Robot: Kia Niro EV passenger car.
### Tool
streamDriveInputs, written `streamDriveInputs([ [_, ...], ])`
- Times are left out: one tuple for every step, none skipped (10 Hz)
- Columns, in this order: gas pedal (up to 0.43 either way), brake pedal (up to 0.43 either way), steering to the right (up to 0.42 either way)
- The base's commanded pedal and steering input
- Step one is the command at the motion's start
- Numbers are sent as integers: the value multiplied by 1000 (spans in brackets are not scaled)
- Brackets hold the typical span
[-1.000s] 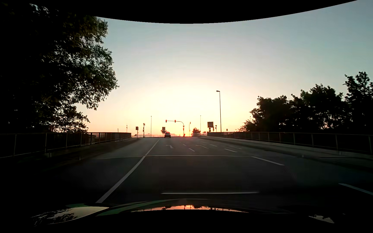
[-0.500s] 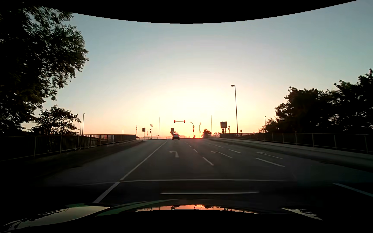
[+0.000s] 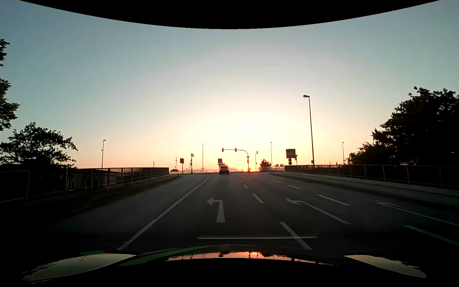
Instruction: Follow the waypoints while adhering to traffic rules and regulations
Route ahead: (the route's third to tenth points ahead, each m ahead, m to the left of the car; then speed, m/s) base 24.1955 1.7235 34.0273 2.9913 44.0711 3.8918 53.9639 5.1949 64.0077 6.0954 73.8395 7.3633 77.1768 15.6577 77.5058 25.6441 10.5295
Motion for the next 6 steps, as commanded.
streamDriveInputs([
  [0, 18, -12],
  [0, 49, -10],
  [0, 55, -10],
  [0, 67, -10],
  [0, 73, -10],
  [0, 91, -6],
])
